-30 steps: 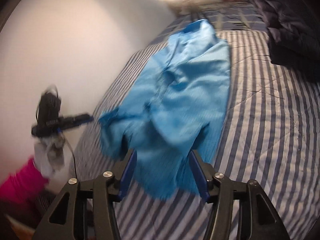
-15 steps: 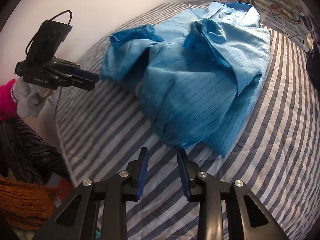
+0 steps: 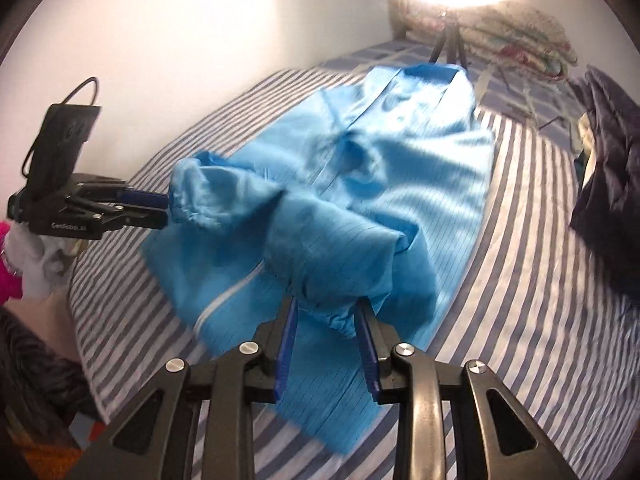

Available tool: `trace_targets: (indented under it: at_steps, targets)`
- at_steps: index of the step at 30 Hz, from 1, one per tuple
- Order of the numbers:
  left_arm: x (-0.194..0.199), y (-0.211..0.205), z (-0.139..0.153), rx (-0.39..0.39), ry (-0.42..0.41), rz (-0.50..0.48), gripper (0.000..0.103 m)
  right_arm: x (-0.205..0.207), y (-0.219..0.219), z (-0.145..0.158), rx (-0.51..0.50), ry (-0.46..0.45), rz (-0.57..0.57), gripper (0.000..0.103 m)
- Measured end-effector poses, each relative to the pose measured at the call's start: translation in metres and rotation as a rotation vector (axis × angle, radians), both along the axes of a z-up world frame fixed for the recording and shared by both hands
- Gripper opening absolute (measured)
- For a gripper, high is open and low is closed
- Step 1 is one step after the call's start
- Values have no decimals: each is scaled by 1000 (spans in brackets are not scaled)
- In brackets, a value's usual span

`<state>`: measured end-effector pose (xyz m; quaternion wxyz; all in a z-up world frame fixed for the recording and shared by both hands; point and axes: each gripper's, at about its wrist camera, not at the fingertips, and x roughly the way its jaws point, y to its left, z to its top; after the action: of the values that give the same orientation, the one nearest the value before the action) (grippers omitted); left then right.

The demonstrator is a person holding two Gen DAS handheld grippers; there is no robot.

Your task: Fold large clothes

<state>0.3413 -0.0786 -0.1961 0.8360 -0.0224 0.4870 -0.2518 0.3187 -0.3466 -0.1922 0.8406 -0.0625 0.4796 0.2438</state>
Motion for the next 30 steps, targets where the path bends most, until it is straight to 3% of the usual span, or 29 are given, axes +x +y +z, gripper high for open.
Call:
trace_targets:
  at_steps: [4,8,12,14,17,22,30]
  targets:
    - [11,18,11,-57,-39,75,36,27,-6,6,-31,-48,-95,30]
    - [7,18,6,-57,-30,17,36,33,-26,10,51,-45,-168,33]
    - [-1,9,-9,-50,27,-89,36,10,-34,10,87,-28,-106,32]
    - [-3,1,-21,-9,49,-126,36,-3,-34,4,116,22,-38,29]
    - [3,-7,-33,37,68,-130,36,-12,-22,-15,64,71,50,26]
    - [33,-13,-36,77,19,-74,36,0,-2,-41,-11,93,92,26]
    - [96,-12,-21,37,-48,49,36,61,-9,-38,7,38,-36,26]
